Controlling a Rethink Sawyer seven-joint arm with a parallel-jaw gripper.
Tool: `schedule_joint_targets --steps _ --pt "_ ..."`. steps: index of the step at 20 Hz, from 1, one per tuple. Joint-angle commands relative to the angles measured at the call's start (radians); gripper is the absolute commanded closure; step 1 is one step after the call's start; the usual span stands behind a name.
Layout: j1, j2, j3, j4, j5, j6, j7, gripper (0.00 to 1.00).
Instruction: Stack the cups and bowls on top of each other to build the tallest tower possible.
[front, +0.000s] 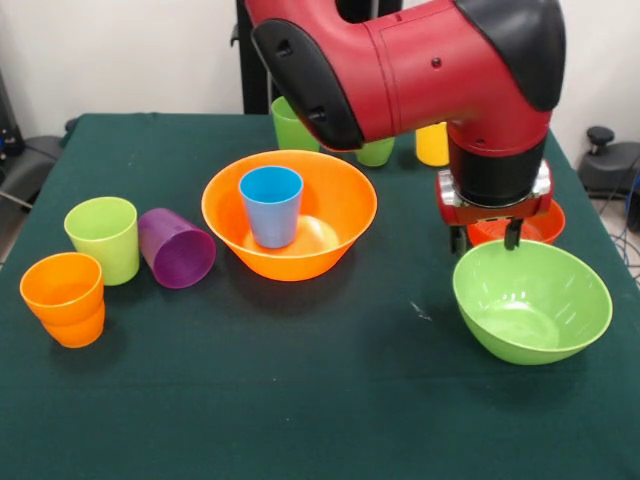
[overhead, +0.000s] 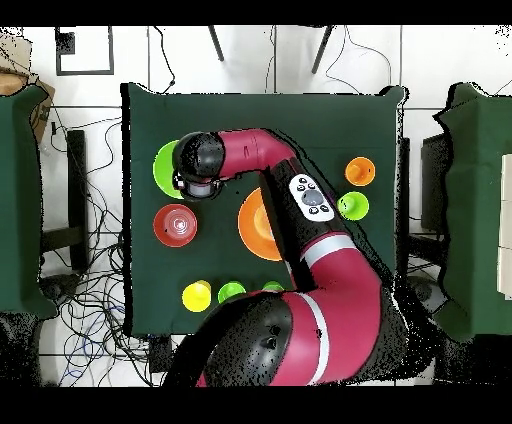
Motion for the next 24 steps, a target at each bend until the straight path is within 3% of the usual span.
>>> schedule_joint_targets --steps 1,16,24 --pt "-0.013 -0.021 -0.020 0.011 -0.093 0.041 -0.210 0.00" --pt "0.065 0.008 -0.074 -0.117 -0.145 0.158 -0.137 0.00" --pt "0.037 0.010 -0.041 -0.080 -0.111 0.107 -0.135 0.00"
